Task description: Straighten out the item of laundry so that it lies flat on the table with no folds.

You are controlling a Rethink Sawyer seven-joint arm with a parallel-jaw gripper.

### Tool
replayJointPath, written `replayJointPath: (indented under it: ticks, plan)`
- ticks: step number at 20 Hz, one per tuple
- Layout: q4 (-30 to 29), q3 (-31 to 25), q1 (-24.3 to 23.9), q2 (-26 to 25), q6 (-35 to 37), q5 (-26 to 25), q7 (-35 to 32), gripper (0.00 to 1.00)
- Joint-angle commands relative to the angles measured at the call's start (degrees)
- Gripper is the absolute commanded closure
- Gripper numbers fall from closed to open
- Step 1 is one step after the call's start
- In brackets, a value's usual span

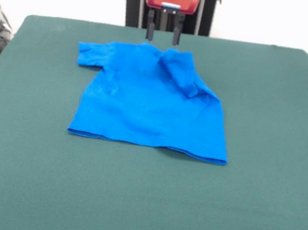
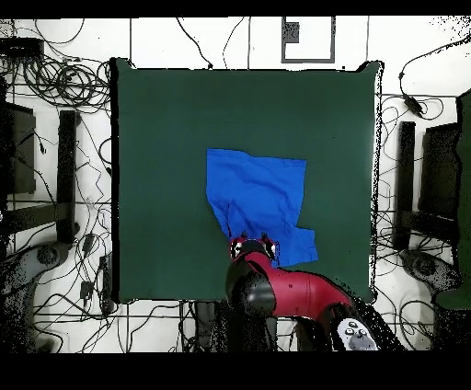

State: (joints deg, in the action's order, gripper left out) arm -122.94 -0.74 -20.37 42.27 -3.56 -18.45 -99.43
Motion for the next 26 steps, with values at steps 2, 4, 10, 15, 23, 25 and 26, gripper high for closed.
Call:
replayJointPath:
  ticks: [2,4,10,15,23,25,26]
  plan:
    - [1.03,-4.98,2.14,-2.75,2.97,3.15,-9.54,0.00]
    - [1.03,-4.89,2.79,-3.14,2.54,3.44,-9.95,0.00]
    - [1.37,-5.11,5.29,-4.04,2.70,5.35,-11.25,0.00]
    - [1.41,-3.91,8.80,-3.70,3.24,8.18,-12.46,0.00]
    - [2.37,-3.32,10.59,-4.13,3.73,10.90,-11.38,0.00]
    - [2.85,-2.85,11.16,-4.69,3.35,11.39,-11.25,0.00]
    - [3.00,-2.71,11.29,-4.97,3.13,11.56,-11.16,0.00]
